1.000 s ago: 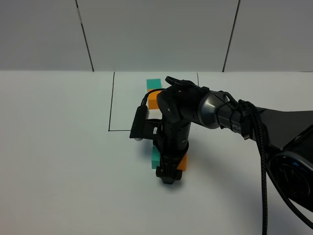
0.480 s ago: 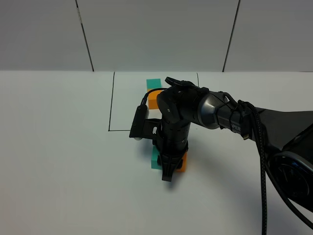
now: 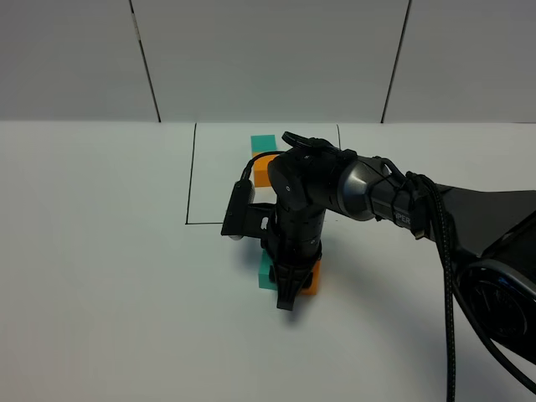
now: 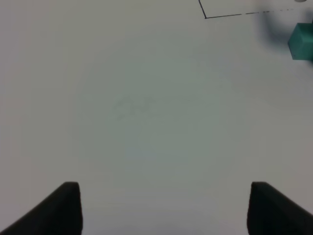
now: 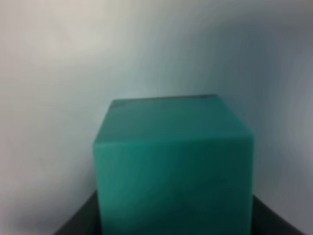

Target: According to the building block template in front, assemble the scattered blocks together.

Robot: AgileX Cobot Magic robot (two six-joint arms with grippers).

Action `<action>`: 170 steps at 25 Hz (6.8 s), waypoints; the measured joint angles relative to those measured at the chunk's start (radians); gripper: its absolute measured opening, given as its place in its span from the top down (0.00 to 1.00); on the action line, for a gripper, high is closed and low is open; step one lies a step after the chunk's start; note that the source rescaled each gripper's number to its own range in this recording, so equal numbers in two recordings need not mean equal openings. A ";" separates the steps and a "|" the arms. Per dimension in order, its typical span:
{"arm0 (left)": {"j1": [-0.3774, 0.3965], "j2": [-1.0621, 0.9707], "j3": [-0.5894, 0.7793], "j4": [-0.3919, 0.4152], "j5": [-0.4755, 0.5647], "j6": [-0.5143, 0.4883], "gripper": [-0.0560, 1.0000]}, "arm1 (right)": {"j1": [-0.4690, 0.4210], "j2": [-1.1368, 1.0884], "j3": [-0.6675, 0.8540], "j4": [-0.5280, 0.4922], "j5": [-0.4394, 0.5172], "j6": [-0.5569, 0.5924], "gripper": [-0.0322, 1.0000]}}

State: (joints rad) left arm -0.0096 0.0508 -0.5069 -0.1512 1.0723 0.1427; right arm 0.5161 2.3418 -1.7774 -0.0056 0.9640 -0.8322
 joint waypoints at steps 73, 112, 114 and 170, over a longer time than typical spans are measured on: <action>0.000 0.000 0.000 0.000 0.000 0.000 0.47 | 0.050 0.023 -0.051 -0.061 0.048 1.447 0.85; 0.000 0.000 0.000 0.000 0.000 0.000 0.47 | -0.476 -0.385 -0.019 0.045 0.154 1.240 0.00; 0.000 0.000 0.000 0.000 0.000 0.000 0.47 | -0.530 -0.450 0.037 0.034 0.149 1.236 0.00; 0.000 0.000 0.000 0.000 0.000 0.000 0.47 | -0.550 -2.348 1.285 -0.151 0.094 1.102 0.24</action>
State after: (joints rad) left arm -0.0096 0.0508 -0.5069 -0.1512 1.0723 0.1427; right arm -0.0337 -0.0061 -0.4922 -0.1570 1.0584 0.2694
